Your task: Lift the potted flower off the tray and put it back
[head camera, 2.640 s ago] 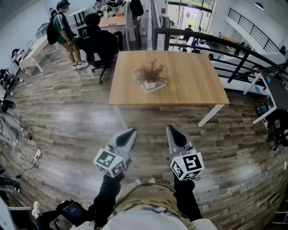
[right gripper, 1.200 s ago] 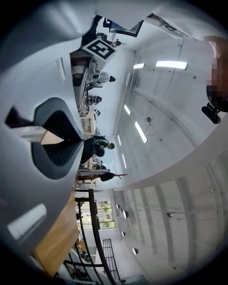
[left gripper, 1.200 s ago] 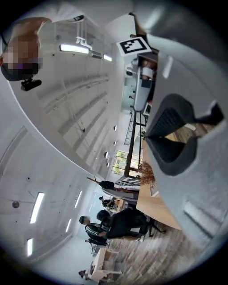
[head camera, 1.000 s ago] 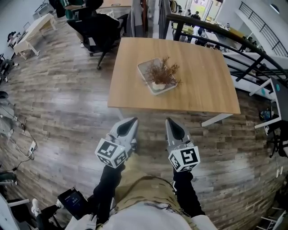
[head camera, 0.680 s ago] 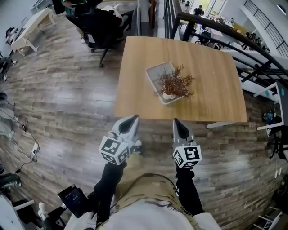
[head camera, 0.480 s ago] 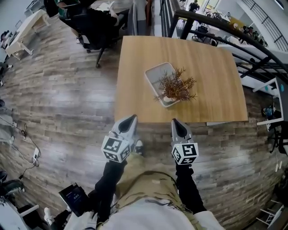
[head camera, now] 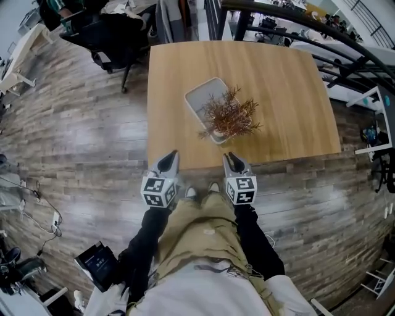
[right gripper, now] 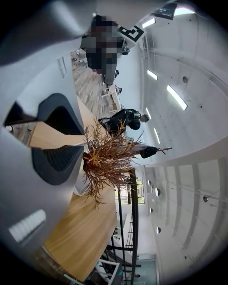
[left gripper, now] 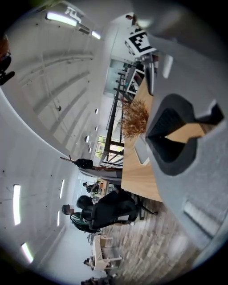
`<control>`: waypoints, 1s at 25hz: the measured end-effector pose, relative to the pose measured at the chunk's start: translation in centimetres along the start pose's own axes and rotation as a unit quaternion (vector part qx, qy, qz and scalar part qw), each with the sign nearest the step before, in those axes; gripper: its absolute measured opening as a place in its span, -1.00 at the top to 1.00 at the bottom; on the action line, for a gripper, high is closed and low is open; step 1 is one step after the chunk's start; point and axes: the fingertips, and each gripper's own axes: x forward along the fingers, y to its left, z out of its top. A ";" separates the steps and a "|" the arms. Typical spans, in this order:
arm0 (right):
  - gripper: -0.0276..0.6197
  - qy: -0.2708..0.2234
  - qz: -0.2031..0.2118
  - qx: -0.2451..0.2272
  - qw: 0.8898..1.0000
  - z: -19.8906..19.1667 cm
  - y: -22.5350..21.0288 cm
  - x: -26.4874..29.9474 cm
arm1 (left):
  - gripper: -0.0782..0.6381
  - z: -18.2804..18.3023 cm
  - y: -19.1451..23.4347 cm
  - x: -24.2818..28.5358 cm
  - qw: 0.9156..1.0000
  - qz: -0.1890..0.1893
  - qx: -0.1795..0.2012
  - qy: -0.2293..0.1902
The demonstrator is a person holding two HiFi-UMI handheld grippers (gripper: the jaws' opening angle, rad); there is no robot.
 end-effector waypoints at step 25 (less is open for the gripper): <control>-0.55 0.011 -0.012 -0.010 1.000 -4.9 -7.9 16.1 | 0.78 -4.6 4.7 9.1 0.999 0.025 -0.003 -0.040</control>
